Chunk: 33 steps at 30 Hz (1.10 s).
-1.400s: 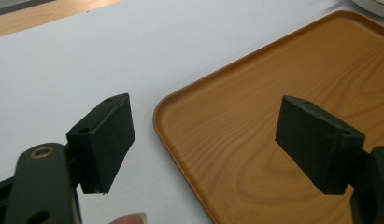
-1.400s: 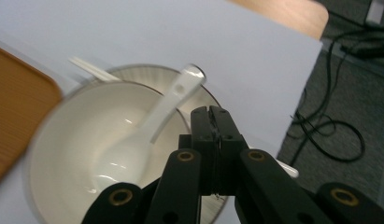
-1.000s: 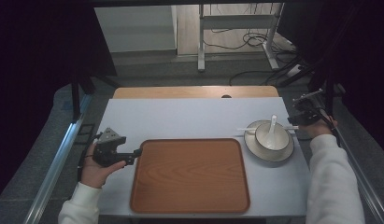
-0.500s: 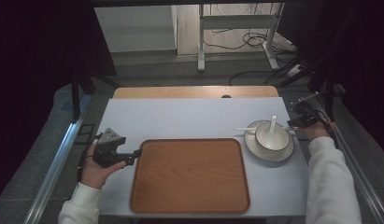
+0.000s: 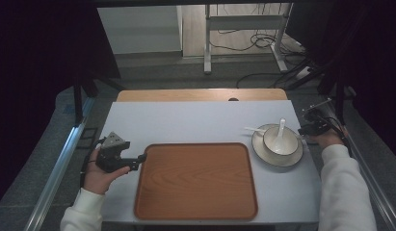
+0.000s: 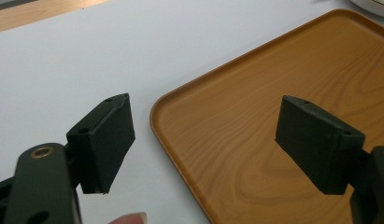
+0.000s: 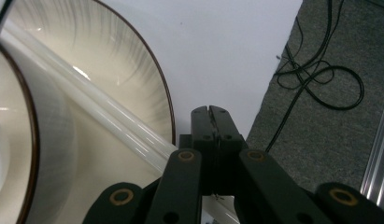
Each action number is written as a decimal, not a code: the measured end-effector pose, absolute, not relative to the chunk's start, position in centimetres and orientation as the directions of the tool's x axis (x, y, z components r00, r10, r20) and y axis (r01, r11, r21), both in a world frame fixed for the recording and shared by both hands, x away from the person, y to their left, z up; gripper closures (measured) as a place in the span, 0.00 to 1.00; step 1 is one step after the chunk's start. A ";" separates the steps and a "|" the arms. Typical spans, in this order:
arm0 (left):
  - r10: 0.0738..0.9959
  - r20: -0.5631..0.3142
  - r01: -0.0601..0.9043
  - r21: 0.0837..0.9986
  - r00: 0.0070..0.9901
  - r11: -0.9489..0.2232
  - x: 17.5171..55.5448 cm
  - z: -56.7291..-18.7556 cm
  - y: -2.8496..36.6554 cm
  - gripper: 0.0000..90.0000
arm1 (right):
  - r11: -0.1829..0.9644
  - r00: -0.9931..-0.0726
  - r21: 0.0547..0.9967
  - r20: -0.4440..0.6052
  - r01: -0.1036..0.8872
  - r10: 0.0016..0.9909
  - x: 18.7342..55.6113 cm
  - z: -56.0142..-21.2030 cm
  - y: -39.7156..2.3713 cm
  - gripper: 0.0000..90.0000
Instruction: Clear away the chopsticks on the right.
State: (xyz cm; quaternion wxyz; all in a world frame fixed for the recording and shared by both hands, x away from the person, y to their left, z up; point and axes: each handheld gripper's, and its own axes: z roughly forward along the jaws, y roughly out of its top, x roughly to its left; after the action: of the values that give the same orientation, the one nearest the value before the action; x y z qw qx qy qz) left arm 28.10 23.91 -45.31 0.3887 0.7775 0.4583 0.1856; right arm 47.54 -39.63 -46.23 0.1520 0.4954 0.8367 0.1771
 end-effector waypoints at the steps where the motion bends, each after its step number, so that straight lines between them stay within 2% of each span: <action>1: 0.856 -0.068 0.569 0.774 0.512 -0.279 28.1 -45.3 23.9 0.22 | 0.444 -0.463 0.445 -0.071 0.778 0.883 47.4 -46.2 -39.7 1.00; 19: 0.858 -0.072 0.567 0.778 0.509 -0.271 28.2 -45.2 24.3 0.22 | 0.448 -0.483 0.426 -0.028 0.786 0.875 45.4 -45.8 -40.2 1.00; 33: 0.861 -0.068 0.561 0.783 0.504 -0.267 28.0 -45.0 24.4 0.22 | 0.459 -0.487 0.410 -0.039 0.789 0.872 44.4 -45.4 -39.7 1.00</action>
State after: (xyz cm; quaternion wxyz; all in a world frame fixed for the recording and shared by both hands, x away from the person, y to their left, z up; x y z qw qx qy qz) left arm 28.03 24.36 -44.95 0.3936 0.7729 0.4600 0.1902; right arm 44.40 -39.74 -45.43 0.1224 0.4913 0.8451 0.1713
